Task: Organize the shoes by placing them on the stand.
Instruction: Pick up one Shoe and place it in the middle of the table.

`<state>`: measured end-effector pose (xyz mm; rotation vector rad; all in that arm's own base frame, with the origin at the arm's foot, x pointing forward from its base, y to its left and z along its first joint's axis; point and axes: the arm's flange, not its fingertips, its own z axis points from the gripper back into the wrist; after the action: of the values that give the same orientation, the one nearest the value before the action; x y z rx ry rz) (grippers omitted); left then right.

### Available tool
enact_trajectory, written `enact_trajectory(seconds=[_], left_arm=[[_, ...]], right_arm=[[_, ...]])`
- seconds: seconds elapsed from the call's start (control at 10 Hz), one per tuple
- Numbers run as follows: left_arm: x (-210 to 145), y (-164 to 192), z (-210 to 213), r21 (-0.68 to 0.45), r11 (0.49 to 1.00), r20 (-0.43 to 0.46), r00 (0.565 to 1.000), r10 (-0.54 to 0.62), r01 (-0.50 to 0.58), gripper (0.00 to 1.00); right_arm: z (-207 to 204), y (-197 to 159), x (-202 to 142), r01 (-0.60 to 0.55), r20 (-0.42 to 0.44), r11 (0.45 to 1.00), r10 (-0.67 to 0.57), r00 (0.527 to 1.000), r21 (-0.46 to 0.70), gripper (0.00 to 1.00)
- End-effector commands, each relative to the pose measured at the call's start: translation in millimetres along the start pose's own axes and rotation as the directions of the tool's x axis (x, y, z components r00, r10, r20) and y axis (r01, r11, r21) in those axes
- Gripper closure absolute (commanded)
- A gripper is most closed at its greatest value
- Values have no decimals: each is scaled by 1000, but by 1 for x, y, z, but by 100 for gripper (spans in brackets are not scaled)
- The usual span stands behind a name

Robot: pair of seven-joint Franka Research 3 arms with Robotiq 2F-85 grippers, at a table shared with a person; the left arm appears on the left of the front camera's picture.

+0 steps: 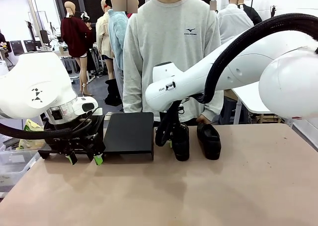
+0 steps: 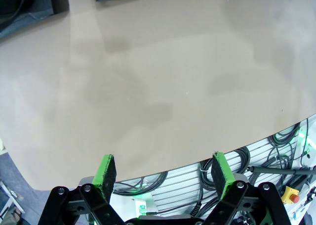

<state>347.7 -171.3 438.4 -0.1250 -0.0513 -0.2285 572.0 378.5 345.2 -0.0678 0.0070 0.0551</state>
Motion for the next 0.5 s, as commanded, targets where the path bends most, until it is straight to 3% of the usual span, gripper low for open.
enact_trajectory(seconds=[0.0, 0.1, 0.4], left_arm=[[0, 3, 0, 5, 1000, -1, 1000, -5, 5, 0], [0, 3, 0, 5, 1000, -1, 1000, -5, 5, 0], [0, 3, 0, 5, 1000, -1, 1000, -5, 5, 0]], right_arm=[[-1, -6, 20, 62, -63, 998, -63, 996, -21, 100], [0, 0, 0, 0, 0, 1000, 0, 1000, 0, 100], [2, -1, 4, 10, -17, 1000, -10, 1000, -6, 100]])
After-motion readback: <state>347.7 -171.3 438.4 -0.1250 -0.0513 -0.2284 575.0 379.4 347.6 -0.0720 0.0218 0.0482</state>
